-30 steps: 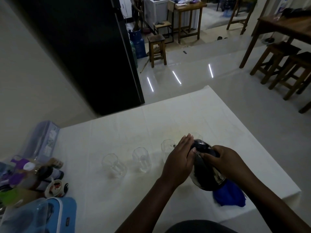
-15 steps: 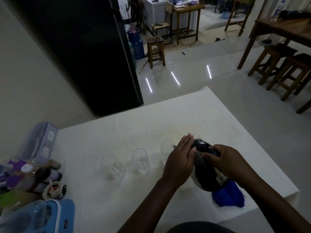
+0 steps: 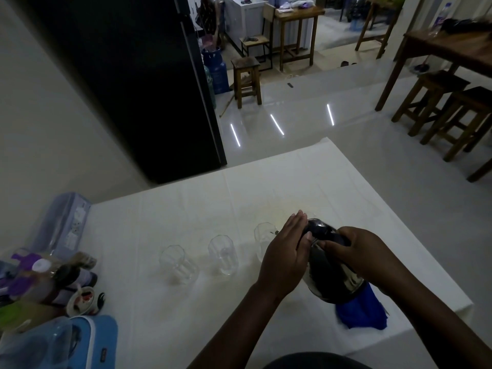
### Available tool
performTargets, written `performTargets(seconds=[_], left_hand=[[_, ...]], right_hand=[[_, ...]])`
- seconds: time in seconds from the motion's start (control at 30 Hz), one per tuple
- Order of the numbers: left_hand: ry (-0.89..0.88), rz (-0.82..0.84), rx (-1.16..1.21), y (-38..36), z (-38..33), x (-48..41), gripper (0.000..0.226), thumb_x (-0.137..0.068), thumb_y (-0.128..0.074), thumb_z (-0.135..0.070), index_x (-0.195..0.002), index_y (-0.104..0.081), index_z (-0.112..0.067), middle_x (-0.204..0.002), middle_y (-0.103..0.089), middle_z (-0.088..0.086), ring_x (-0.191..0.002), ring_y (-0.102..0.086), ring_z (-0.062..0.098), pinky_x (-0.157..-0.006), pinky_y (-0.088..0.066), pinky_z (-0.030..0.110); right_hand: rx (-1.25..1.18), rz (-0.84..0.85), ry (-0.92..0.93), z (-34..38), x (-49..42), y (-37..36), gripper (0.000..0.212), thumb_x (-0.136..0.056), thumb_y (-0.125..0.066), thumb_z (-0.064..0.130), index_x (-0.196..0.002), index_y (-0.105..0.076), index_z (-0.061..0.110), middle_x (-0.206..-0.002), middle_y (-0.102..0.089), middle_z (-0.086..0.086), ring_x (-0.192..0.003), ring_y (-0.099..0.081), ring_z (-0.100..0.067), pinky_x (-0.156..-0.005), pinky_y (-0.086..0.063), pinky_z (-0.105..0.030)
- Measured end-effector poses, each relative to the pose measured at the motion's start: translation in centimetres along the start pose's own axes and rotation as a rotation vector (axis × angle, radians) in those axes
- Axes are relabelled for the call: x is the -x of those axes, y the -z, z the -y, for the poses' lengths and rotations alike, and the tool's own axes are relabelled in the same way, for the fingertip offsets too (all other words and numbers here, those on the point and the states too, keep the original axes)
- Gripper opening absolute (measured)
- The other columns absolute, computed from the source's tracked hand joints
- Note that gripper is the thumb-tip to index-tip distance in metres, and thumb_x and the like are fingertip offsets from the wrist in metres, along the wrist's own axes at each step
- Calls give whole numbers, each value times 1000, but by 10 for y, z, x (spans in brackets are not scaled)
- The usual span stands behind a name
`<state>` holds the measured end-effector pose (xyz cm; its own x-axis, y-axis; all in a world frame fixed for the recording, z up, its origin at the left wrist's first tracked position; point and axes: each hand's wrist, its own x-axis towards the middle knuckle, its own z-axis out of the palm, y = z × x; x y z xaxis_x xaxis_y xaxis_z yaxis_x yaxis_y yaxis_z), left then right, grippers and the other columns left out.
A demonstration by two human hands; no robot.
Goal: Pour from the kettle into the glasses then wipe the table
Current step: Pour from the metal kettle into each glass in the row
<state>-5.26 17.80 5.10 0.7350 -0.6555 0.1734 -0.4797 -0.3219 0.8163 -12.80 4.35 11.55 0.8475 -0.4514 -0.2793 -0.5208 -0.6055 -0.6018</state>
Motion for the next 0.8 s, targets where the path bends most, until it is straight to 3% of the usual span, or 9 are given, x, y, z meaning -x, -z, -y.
performTargets(seconds=[0.27, 0.47, 0.8], left_hand=[[4, -1, 18, 0, 0, 0, 44, -102, -36, -30, -144, -36, -16, -151, -34, -3, -140, -23, 2, -113, -23, 21], [8, 8, 14, 1, 1, 0, 44, -102, -35, -30, -145, -34, -18, -152, -33, -5, -140, -22, 0, -111, -21, 16], [13, 3, 5, 1, 4, 0, 47, -101, -34, -35, -145, -34, -18, -152, -33, -5, -140, -23, 1, -112, -23, 20]], right_hand=[[-8, 12, -7, -1, 0, 1, 19, -83, -62, 37, -71, -56, 24, -66, -58, 3, -62, -54, -12, -55, -39, -23], [3, 8, 10, -2, -3, 0, 22, -83, -62, 38, -68, -54, 24, -64, -57, 3, -60, -52, -12, -55, -39, -23], [44, 15, 34, 0, -4, 0, 25, -83, -61, 39, -65, -51, 26, -62, -54, 4, -58, -49, -10, -52, -34, -22]])
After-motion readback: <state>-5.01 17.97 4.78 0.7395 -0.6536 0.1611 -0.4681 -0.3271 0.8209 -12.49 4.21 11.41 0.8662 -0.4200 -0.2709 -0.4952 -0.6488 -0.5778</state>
